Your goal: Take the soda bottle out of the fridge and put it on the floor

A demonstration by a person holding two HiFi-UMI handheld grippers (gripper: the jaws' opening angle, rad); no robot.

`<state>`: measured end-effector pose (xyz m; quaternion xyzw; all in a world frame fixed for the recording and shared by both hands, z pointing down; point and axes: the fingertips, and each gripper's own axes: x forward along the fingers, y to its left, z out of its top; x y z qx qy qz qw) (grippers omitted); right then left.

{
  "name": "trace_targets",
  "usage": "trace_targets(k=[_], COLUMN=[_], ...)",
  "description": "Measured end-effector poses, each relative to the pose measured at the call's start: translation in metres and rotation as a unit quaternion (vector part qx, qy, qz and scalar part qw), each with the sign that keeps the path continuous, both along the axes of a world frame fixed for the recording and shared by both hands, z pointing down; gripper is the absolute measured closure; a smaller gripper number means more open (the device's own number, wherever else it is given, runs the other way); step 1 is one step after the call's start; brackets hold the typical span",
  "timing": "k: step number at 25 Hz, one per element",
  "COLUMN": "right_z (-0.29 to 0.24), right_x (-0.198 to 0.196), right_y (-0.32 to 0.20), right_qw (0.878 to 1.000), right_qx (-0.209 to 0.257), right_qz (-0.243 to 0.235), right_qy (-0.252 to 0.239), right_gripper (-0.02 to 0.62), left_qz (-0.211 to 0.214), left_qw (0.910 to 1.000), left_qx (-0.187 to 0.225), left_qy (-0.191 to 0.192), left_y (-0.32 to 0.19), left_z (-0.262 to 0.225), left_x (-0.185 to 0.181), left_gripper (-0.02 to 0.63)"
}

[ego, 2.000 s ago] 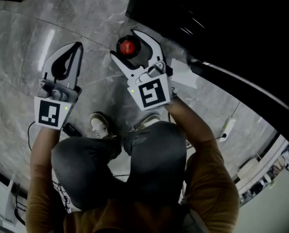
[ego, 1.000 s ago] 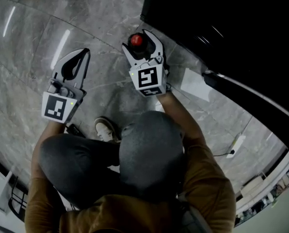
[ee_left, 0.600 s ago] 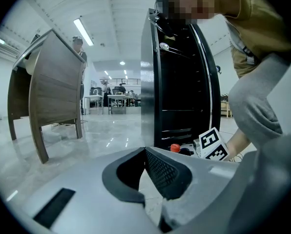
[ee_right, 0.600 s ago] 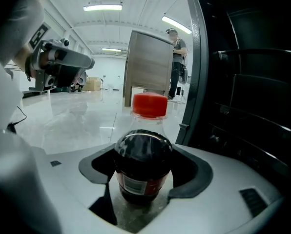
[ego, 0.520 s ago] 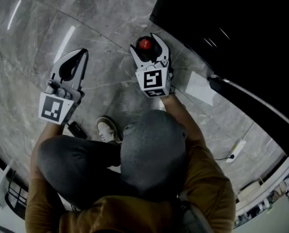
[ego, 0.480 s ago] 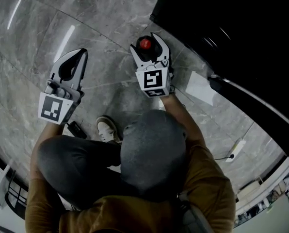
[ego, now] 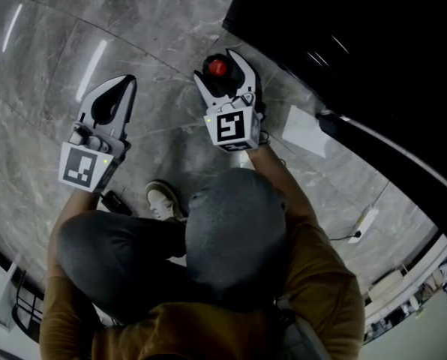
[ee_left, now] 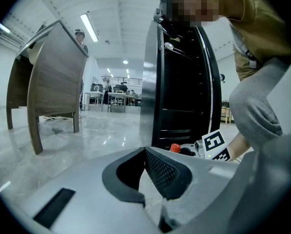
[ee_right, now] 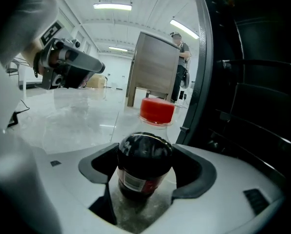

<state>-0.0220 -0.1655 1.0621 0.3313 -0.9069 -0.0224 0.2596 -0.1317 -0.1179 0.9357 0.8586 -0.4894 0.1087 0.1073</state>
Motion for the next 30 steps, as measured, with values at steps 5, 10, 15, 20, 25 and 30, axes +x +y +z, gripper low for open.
trace_targets(k=[5,10,15,20,25,30], right_z=[-0.003,-0.010,-0.009,-0.006,-0.023,-0.056], right_x=[0.006,0.002,0.003,0.008,0.015,0.022], right_y=[0.003,0.002,0.002,0.012,0.018,0.022], right_qw=[1.000,1.000,1.000,0.998,0.996,0.994], right_qx=[-0.002,0.000,-0.006,-0.042,-0.068,-0.076], right_qz=[0.010,0.006,0.000,-0.003,-0.001,0.025], right_qy=[0.002,0.005,0.022,0.039,0.058,0.072], right_gripper=[0.287,0.287,0.287,0.287,0.287,0.288], left_qz=[-0.008,-0.016,-0.017,-0.035,-0.074,-0.088], left_qw=[1.0000,0.9997,0.9989,0.9969,0.9938,0.9916], left_qx=[0.003,0.004,0.007,-0.003,-0.016,-0.047], left_qy=[0.005,0.017,0.042,0.071,0.081,0.082], left_y=[0.000,-0.001,-0.011,-0.022,-0.026,-0.010], left_z=[-0.002,0.000,-0.001,-0.005,-0.013,-0.026], left_x=[-0.005,-0.009,-0.002,0.005,0.003,0.007], left_gripper=[0.604,0.604,0.604,0.604,0.603,0.604])
